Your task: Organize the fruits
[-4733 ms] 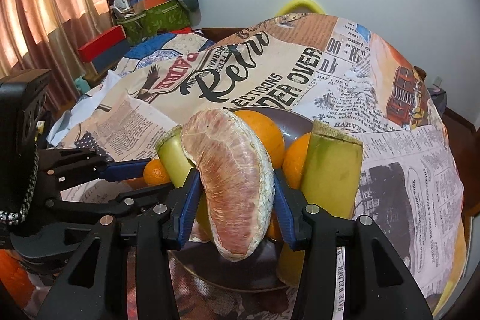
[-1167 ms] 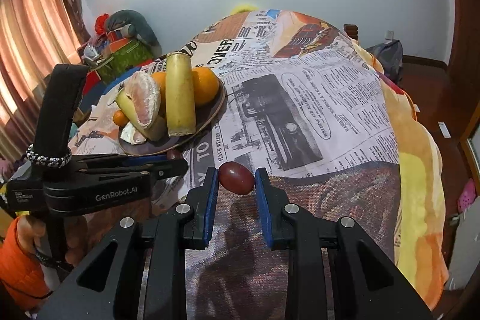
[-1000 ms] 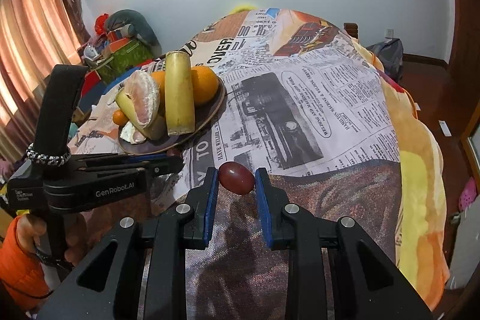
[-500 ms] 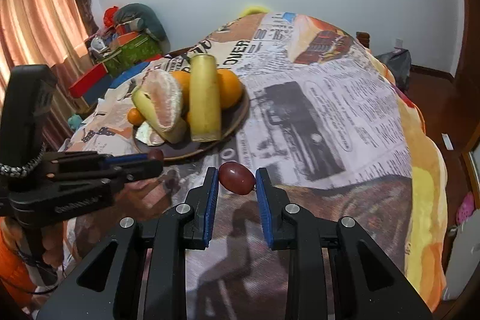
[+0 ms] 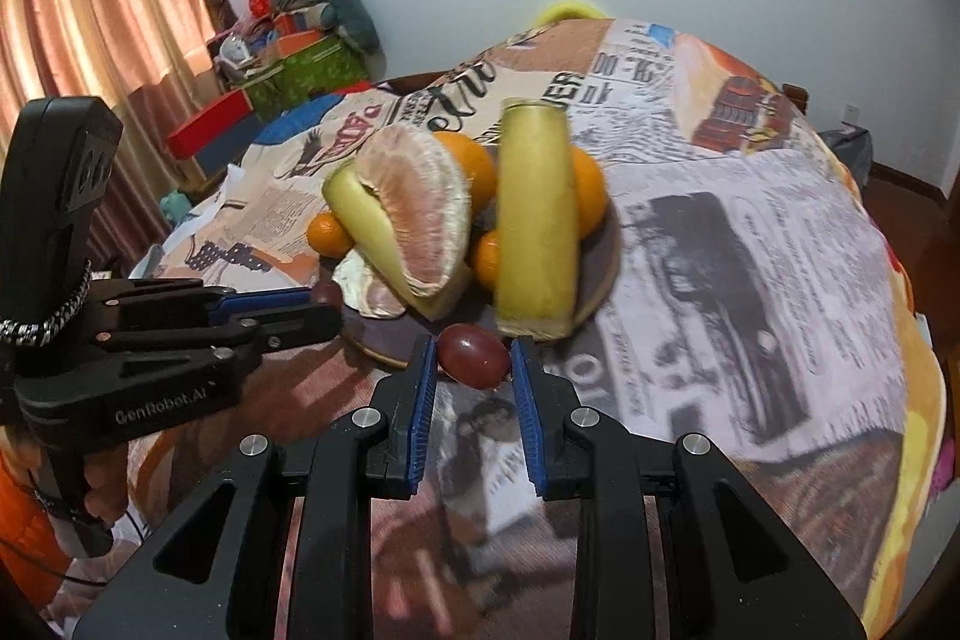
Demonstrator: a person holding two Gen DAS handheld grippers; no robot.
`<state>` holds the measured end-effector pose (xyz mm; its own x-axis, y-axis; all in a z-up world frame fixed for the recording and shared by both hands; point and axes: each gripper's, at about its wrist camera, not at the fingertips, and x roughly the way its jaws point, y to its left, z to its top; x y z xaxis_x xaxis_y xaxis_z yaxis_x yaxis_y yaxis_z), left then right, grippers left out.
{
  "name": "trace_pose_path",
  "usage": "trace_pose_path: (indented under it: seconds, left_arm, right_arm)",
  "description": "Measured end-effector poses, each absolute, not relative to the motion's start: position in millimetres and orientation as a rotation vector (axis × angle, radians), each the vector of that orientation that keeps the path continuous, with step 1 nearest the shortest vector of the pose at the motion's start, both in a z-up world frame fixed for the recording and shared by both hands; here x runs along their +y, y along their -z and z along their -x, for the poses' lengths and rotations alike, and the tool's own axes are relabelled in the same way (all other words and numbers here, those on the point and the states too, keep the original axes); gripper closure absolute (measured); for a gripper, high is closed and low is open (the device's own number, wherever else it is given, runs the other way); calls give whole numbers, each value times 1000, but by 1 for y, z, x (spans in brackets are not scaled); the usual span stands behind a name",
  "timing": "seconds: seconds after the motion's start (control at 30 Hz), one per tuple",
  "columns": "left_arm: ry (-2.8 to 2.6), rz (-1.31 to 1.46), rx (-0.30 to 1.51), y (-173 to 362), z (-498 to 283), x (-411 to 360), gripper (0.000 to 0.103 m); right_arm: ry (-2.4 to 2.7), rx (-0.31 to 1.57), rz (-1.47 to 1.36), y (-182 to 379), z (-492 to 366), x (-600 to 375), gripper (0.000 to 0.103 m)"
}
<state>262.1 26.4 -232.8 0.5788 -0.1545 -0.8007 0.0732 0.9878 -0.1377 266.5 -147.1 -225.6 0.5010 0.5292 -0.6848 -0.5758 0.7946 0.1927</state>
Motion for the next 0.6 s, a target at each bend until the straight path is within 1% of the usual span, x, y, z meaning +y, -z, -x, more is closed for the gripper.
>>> trace_pose_path:
  seconds: [0.33, 0.53, 0.6]
  left_arm:
    - [165, 126, 949, 240, -278, 34, 85]
    - [144, 126, 933, 236, -271, 41, 85]
    - [135, 130, 930, 236, -269, 44, 84]
  right_arm:
    - [-685, 843, 88, 237, -280, -128, 79]
    - [-691, 854, 106, 240, -283, -120, 79]
    - [-693, 864, 112, 241, -285, -118, 78]
